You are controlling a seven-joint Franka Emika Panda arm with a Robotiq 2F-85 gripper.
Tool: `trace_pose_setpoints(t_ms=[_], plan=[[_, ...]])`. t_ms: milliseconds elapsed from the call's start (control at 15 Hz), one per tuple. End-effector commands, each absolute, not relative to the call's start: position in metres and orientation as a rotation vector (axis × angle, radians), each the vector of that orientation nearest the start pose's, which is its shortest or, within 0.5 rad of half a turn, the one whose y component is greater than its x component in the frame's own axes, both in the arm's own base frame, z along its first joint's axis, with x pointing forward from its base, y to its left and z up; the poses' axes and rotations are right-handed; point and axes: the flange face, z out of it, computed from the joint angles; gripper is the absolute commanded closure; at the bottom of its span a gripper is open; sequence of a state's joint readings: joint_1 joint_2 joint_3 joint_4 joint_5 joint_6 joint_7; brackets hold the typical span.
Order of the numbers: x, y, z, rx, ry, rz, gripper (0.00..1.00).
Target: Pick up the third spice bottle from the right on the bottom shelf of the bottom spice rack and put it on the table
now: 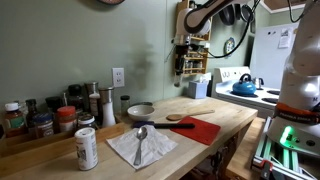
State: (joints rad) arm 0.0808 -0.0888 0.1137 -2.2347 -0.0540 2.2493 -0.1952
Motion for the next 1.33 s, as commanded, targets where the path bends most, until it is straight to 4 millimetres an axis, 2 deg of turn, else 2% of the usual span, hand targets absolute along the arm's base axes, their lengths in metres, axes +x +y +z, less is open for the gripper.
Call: trace_pose_setpoints(t_ms=[0, 533, 867, 1267], plan=[[0.522, 0.127, 0.394, -3.073, -0.704, -0.139, 0.69], [0.55, 0.15, 0.332, -3.047, -0.698, -0.117, 0.69], [0.565, 0.168, 0.314, -3.0, -0.696, -0.089, 0.69], [0.58, 0.174, 0.292, -2.995, -0.694, -0.051, 0.69]])
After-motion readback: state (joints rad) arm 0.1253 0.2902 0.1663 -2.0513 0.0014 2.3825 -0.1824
